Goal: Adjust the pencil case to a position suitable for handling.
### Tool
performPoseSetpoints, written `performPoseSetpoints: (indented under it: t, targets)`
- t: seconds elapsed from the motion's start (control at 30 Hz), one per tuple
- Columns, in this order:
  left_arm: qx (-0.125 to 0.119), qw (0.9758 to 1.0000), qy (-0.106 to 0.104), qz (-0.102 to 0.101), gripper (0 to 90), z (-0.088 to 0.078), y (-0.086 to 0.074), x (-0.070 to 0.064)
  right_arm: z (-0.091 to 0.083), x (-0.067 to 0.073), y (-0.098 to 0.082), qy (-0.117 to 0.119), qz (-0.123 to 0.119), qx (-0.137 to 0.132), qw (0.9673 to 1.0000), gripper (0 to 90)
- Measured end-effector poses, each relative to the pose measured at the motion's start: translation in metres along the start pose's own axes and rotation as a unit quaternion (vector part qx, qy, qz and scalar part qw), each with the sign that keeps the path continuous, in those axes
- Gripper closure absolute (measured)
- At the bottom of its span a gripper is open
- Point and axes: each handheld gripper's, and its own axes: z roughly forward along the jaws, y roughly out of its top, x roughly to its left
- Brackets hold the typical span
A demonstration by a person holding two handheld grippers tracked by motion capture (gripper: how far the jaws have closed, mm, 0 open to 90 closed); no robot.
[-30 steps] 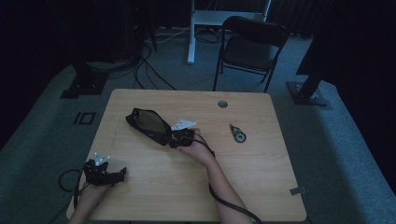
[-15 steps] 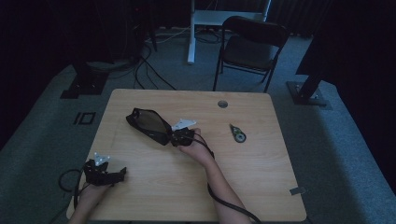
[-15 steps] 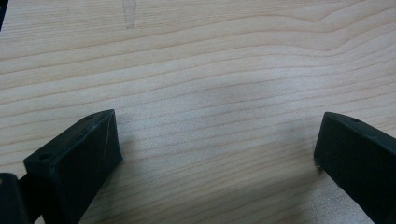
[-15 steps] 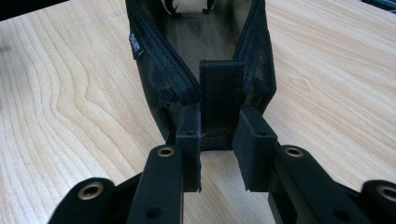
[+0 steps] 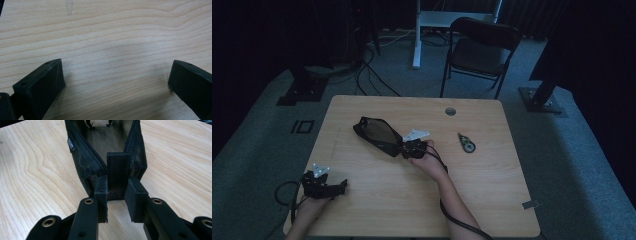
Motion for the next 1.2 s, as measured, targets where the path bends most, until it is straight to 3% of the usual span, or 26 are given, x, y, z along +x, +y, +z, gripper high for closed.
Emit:
performPoseSetpoints:
  t: [0.67,1.2]
  targets:
    - [0.0,1.0,0.0,0.0,0.6,0.0,0.0,0.0,-0.048,-0.028,-0.036,-0.045,0.033,-0.007,0.9984,73.1]
    - [0.0,1.0,0.0,0.001,0.6,0.0,0.0,0.0,-0.095,-0.039,-0.073,-0.096,0.076,-0.025,0.9922,73.1]
